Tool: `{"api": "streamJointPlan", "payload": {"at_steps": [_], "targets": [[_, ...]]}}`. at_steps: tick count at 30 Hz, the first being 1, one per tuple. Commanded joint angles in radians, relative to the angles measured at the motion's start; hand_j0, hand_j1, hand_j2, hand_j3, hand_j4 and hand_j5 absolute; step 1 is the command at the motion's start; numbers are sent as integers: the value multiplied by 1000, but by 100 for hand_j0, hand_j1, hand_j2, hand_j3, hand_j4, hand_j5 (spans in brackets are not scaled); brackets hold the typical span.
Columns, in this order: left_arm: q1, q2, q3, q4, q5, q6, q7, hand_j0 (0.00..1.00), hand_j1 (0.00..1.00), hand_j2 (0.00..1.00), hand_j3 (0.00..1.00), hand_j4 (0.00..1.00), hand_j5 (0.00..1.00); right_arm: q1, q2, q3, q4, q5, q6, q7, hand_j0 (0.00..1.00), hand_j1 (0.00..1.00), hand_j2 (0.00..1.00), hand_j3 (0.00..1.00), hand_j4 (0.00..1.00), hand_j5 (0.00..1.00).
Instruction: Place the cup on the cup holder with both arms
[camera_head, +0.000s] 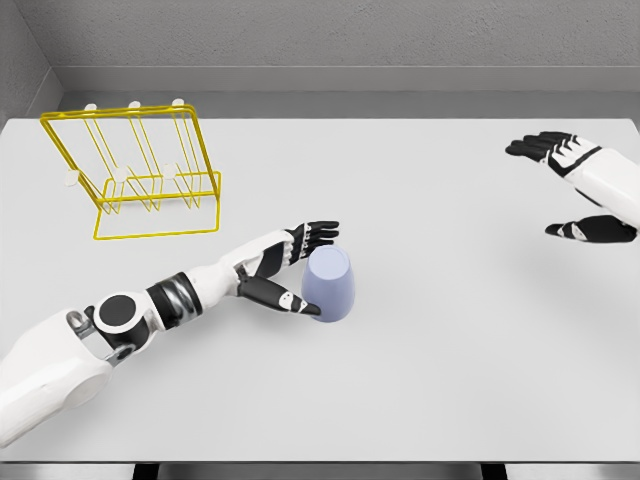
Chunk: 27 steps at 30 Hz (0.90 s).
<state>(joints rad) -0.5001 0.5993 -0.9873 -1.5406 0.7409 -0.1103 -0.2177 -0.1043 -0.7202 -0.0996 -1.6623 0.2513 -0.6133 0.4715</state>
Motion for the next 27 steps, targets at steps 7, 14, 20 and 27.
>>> {"api": "streamJointPlan", "payload": {"at_steps": [7,14,20,27], "targets": [[-2,-21,-1,25,2,6,0,100,100,100,100,100,100,2,-1,0,1,-7,2,-1,100,100,100,100,100,100],[-2,-30,-2,31,-1,8,0,100,100,100,100,100,100,8,-1,-3,1,-7,2,-1,100,100,100,100,100,100],[-2,-38,-17,40,-1,8,1,95,95,95,95,95,95,8,-1,-3,1,-7,2,-1,100,100,100,100,100,100],[-2,-38,-14,40,9,4,15,61,61,61,61,61,61,8,-1,-5,0,-7,2,-1,100,100,100,100,100,100]]}}
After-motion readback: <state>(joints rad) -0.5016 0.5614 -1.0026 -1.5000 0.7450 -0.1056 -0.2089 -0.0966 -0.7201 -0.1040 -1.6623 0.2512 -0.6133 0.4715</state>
